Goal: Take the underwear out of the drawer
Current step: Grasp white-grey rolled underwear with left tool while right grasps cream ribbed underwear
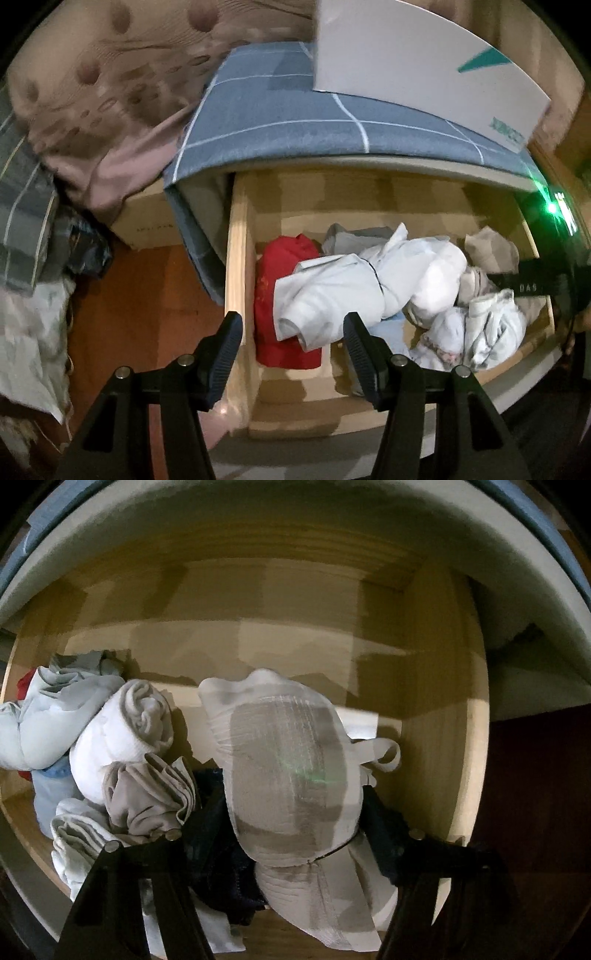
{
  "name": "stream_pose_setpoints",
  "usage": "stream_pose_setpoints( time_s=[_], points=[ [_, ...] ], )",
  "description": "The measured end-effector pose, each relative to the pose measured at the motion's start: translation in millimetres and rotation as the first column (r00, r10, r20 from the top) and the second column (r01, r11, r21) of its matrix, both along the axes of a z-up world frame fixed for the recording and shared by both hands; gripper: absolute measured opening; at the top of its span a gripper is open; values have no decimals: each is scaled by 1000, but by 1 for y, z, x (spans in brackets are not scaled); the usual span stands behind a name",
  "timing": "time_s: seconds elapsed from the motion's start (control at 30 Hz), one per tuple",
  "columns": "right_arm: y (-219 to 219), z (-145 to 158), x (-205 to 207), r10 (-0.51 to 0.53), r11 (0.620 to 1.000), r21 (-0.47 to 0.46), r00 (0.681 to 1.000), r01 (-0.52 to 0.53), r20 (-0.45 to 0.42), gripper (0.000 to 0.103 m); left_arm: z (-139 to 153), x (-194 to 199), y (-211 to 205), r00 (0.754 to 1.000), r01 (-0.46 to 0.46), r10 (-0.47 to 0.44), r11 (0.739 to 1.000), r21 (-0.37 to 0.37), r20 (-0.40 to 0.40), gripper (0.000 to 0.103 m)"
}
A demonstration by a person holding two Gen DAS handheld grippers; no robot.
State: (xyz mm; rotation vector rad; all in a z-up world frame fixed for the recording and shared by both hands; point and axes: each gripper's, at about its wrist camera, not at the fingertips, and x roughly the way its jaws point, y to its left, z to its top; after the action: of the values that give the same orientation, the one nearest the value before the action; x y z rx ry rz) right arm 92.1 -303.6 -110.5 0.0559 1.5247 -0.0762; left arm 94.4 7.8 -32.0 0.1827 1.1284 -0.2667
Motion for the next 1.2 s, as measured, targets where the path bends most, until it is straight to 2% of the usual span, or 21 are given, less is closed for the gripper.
stream_pose_setpoints(
  time_s=[0.27,0.37,0.5,0.63,0.73,0.93,1.0,1.1,1.2],
  points=[
    [-5,15,-22,-45,999,12,994,44,97,57,-1,1,-21,990,138,-139,985,101,2,58],
    [-4,27,-39,-61,998,13,987,59,152,56,0,1,-32,980,197,-198,974,113,-4,58],
    [18,49,-64,-89,996,34,976,84,199,56,0,5,-47,959,282,-281,950,132,-22,58],
    [20,54,-82,-107,993,64,968,94,228,56,-6,13,-60,937,350,-343,923,158,-70,58],
    [22,54,-88,-121,991,79,966,105,229,57,-13,23,-69,916,390,-370,912,127,-153,59],
    [24,47,-92,-113,991,99,974,95,197,58,-24,27,-96,872,466,-429,875,129,-236,60],
    [24,46,-92,-131,987,121,972,108,194,58,-32,31,-102,873,459,-417,878,136,-251,72],
    [2,42,-65,-156,980,156,969,127,190,58,-46,37,-104,887,434,-386,884,173,-251,72],
    [0,43,-67,-157,979,162,970,127,186,58,-54,41,-99,905,399,-352,897,189,-239,75]
  ],
)
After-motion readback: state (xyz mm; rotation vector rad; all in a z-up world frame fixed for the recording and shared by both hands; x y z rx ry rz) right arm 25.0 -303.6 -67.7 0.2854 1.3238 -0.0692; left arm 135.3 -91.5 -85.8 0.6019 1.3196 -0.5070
